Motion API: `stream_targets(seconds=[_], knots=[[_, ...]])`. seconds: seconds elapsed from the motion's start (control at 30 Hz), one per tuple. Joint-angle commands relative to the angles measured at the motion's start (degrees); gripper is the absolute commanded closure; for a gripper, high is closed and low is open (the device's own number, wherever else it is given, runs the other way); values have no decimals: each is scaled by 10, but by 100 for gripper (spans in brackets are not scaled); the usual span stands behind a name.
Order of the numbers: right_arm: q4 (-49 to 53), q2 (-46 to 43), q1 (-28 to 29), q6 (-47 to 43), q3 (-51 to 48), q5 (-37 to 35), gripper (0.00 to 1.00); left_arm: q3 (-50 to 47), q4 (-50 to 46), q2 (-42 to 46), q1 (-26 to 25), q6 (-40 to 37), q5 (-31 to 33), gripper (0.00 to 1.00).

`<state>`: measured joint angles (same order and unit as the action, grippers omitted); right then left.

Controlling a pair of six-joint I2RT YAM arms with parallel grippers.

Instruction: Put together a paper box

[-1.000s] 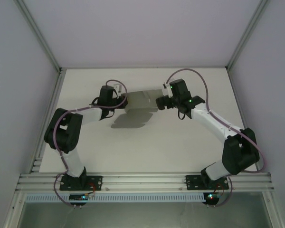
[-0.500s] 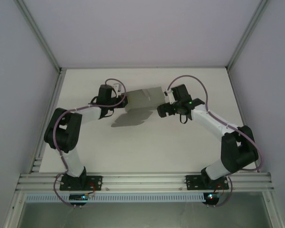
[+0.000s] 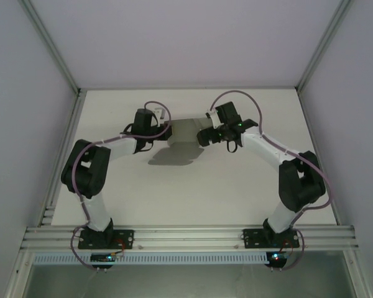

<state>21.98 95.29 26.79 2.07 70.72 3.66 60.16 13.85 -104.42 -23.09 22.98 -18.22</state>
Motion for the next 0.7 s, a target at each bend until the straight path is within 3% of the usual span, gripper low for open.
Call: stream_targets(seconds=[0.0,0.17,0.37,0.5,0.67], knots=[[-28,25,13,-2,19,-30,0,20,13,-8,-6,9,-28,100],[-53,57,55,-3,28,-151,1,26,14,-16,-6,25,-33,100],[-39,81,75,8,46,-221,1,21,5,-11,-6,23,-20,100],[-31,75,75,12,47,-237,1,14,5,-5,-6,22,-6,100],[-15,30,60,5,33,-186,1,9,0,-4,0,16,3,100]])
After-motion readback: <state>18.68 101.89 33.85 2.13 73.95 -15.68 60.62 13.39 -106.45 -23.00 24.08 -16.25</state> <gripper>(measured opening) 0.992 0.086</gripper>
